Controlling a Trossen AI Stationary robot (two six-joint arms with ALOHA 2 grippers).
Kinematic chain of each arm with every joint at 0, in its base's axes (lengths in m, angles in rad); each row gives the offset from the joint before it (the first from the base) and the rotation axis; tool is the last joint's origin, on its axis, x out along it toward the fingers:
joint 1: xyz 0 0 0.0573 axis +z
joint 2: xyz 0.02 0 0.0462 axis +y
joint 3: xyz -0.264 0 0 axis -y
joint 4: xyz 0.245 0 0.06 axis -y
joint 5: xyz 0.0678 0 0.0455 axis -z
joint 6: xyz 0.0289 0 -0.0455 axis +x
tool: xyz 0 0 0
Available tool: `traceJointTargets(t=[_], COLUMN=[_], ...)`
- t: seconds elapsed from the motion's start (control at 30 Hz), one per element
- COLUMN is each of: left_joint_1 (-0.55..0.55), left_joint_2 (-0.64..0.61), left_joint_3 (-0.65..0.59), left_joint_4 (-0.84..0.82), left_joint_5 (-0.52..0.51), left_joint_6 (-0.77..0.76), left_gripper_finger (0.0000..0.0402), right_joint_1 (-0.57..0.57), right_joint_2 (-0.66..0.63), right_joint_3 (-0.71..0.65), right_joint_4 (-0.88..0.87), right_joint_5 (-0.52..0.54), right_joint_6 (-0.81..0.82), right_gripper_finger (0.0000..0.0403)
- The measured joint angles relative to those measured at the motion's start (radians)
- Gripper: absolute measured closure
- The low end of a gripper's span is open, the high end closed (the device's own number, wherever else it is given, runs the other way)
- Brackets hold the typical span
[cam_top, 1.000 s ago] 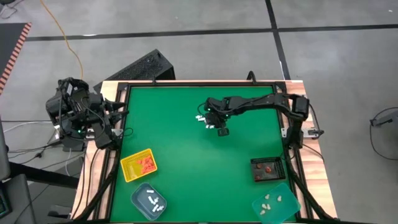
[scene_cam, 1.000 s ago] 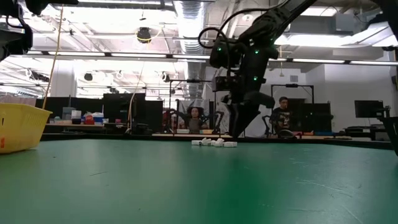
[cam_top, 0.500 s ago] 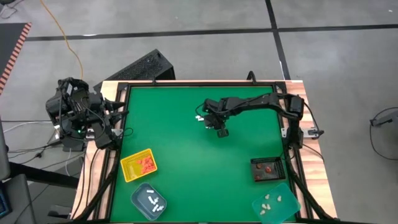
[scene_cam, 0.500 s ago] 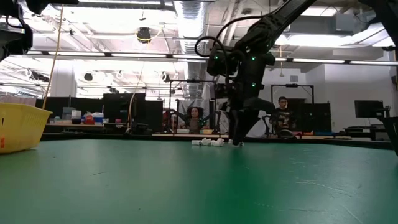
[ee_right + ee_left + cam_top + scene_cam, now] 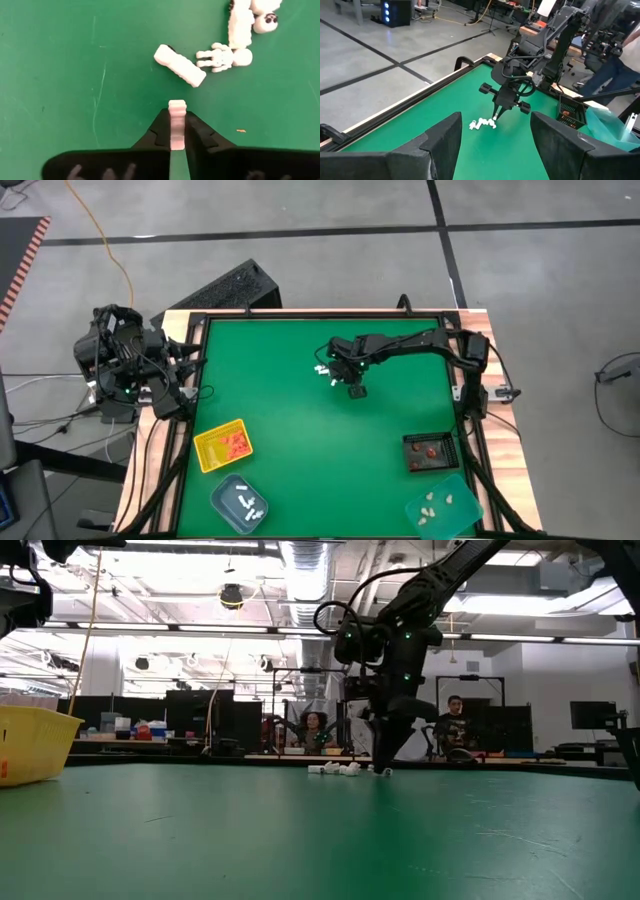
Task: Sort Halloween decoration
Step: Put the white skeleton model into the blue bin
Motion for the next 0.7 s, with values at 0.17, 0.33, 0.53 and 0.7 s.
traceJointTargets(t=[0.17, 0.33, 0.53, 0.7], left_joint_1=[0.000, 0.000, 0.000, 0.000], left_joint_2=[0.000, 0.000, 0.000, 0.000], left_joint_3=[0.000, 0.000, 0.000, 0.000], left_joint_4=[0.000, 0.000, 0.000, 0.000], left_joint_5=[0.000, 0.000, 0.006, 0.011], left_joint_6=[0.000, 0.000, -0.001, -0.018], left_gripper_finger=[0.0176, 0.0176, 0.0176, 0.0176], right_joint_1=[-0.006, -0.007, 0.014, 0.061], right_joint_2=[0.000, -0.001, -0.007, -0.007], right_joint_3=[0.000, 0.000, 0.031, 0.125], right_joint_4=[0.003, 0.043, 0.096, 0.121], right_joint_5=[0.002, 0.027, 0.033, 0.074], right_joint_6=[0.088, 0.211, 0.329, 0.349], right_gripper_finger=[0.0396, 0.0399, 0.0400, 0.0402])
